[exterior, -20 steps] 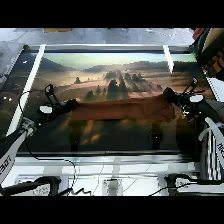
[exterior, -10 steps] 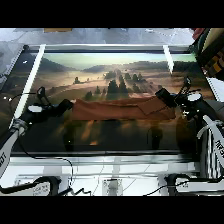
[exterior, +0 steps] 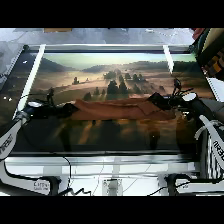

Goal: Fold the clothes and pants, and hang the long-sleeved shirts on hangers.

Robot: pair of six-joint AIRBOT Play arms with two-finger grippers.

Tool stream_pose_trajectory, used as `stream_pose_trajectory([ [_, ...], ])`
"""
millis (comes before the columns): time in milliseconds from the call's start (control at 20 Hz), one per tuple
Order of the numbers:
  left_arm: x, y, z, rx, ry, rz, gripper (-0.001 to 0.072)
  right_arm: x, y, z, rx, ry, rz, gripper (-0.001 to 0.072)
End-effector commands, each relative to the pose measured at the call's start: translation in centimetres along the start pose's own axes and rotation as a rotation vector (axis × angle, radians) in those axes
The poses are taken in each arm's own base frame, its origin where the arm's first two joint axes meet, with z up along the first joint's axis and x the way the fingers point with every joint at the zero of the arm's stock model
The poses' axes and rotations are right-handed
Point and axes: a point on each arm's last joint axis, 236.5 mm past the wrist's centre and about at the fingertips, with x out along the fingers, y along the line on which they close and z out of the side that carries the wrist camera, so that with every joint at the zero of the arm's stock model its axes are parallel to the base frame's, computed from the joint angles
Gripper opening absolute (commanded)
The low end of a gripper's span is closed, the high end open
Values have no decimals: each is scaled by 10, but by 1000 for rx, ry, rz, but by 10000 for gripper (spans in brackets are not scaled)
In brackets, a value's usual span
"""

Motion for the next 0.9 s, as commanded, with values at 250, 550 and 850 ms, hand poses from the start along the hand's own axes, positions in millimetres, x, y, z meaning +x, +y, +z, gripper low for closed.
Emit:
stream_pose_trajectory([
  [250, -21, -93, 45, 213, -22, -145, 21, 29, 81, -35, -224, 51, 61, 13],
  [550, -127, -142, 21, 320, -23, -4, 21, 69, 180, -88, -368, 102, 162, 12],
  [850, -235, -171, 18, 486, -273, 146, 22, 124, 271, -207, -354, 323, 269, 12],
])
